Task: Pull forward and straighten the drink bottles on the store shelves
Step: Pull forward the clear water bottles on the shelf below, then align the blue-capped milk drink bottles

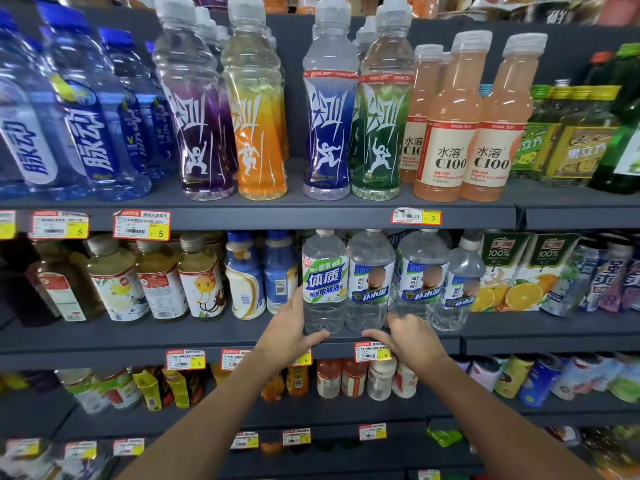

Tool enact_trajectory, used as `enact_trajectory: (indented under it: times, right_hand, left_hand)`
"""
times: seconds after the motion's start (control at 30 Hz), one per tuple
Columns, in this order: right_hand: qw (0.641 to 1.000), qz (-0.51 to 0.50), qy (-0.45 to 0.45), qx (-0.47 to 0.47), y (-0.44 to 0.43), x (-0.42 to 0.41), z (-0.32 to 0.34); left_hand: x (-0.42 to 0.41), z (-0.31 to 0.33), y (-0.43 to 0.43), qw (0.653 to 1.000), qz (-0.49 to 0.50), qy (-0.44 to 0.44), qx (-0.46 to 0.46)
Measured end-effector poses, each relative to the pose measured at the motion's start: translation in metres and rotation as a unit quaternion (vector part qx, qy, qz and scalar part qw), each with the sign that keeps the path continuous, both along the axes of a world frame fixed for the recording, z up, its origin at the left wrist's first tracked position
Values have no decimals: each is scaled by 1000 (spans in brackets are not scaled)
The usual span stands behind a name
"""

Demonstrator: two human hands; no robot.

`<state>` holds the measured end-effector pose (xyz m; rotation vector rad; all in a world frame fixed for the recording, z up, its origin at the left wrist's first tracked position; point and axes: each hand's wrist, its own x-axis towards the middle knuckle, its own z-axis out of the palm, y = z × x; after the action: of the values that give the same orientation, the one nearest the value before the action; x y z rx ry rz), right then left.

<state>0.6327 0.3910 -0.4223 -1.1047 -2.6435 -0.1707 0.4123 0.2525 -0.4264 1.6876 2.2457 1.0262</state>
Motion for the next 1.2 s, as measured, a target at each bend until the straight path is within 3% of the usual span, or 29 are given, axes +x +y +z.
enact_trajectory:
  times: [0.13,0.27,0.43,0.63,0.93,1.2]
  right_hand:
    - [999,-17,6,48,-9,2,1]
    - [990,24,98,94,-28,-4,-4]
    - [978,79,183,56,-67,-42,-6]
    - [971,112,203,-52,-110,-110,7]
    - [946,-93,248,-189,-134,-191,12]
    - [913,-188,296,-210,-128,-219,9]
  left_hand:
    - [6,5,-5,999,11,-31,-6]
    - [-1,7,-28,998,55,7,44]
    - [-21,10,-56,976,167,-33,133]
    - [-38,7,-77,957,267,-30,112]
    - [-74,13,-65,959,283,-7,-27]
    - [-94,8,-54,971,232,31,-50]
